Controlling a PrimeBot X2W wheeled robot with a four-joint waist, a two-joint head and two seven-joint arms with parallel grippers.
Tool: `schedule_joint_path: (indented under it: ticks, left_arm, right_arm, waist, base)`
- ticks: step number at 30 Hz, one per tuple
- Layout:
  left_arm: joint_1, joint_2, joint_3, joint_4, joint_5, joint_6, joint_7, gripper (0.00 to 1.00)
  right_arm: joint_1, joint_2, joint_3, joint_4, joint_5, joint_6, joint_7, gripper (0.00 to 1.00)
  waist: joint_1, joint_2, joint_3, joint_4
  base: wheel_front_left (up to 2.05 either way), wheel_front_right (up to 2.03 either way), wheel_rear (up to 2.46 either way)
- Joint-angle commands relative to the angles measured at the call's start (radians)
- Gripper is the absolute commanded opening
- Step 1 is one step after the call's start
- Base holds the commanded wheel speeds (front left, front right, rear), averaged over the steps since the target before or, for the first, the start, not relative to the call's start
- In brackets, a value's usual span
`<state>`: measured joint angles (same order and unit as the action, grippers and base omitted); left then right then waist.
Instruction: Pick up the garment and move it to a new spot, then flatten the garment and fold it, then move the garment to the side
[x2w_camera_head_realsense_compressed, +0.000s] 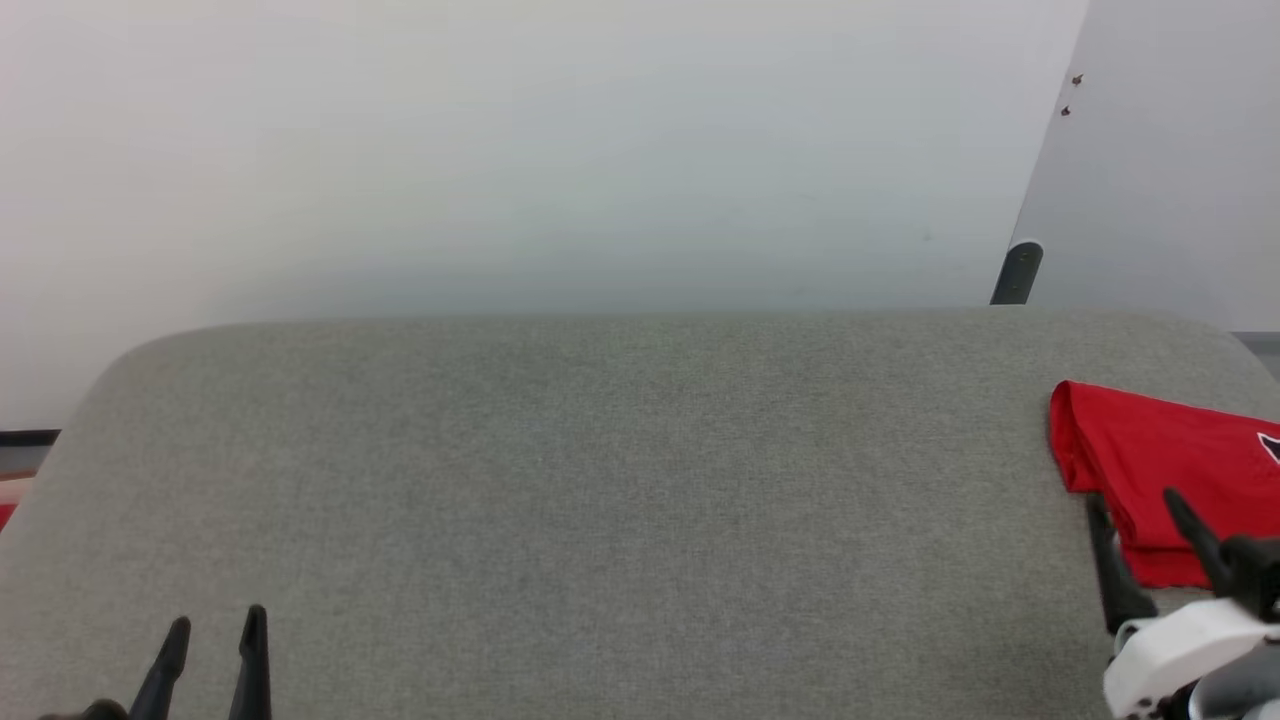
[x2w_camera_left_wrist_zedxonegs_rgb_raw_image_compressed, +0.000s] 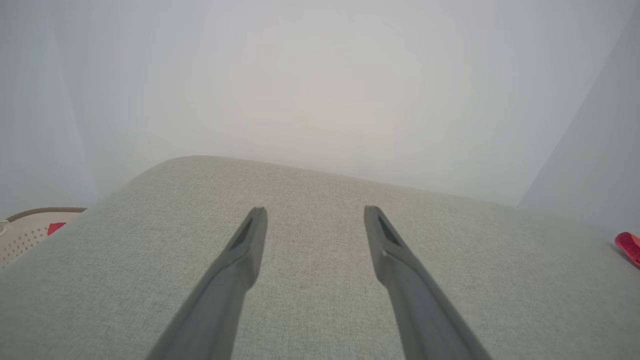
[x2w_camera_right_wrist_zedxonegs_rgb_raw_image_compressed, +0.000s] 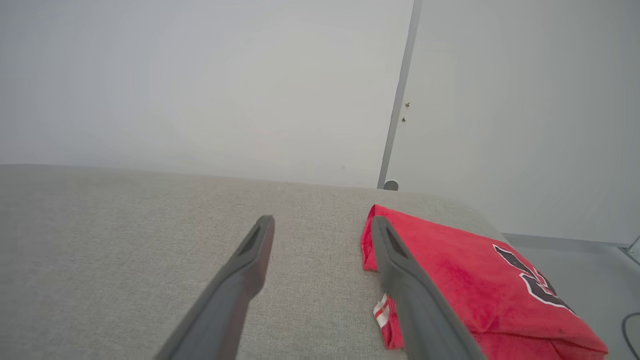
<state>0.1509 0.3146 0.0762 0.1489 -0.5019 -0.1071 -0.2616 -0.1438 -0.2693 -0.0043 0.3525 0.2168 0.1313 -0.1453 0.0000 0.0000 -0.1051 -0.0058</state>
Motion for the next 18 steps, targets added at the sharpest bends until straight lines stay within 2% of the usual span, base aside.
schedule_joint_path:
  ticks: [1, 10, 18]
  left_arm:
    - [0.011, 0.000, 0.005, 0.004, 0.008, -0.008, -0.004, 1.00]
    - [0.024, -0.010, 0.029, 0.027, 0.034, -0.015, -0.004, 1.00]
    - [0.026, -0.009, 0.029, 0.034, 0.048, -0.019, -0.004, 1.00]
  right_arm:
    - [0.020, 0.009, -0.005, -0.012, -0.004, -0.001, 0.001, 1.00]
    - [0.114, 0.063, -0.028, -0.109, -0.020, -0.001, 0.019, 1.00]
    - [0.141, 0.072, -0.034, -0.153, -0.022, -0.001, 0.037, 1.00]
  waist:
    - [0.0000, 0.0000, -0.001, -0.003]
    - [0.0000, 0.0000, -0.004, -0.023]
    - [0.0000, 0.0000, -0.001, -0.032]
  base:
    - [0.00, 0.00, 0.00]
    - [0.00, 0.00, 0.00]
    - [0.00, 0.00, 0.00]
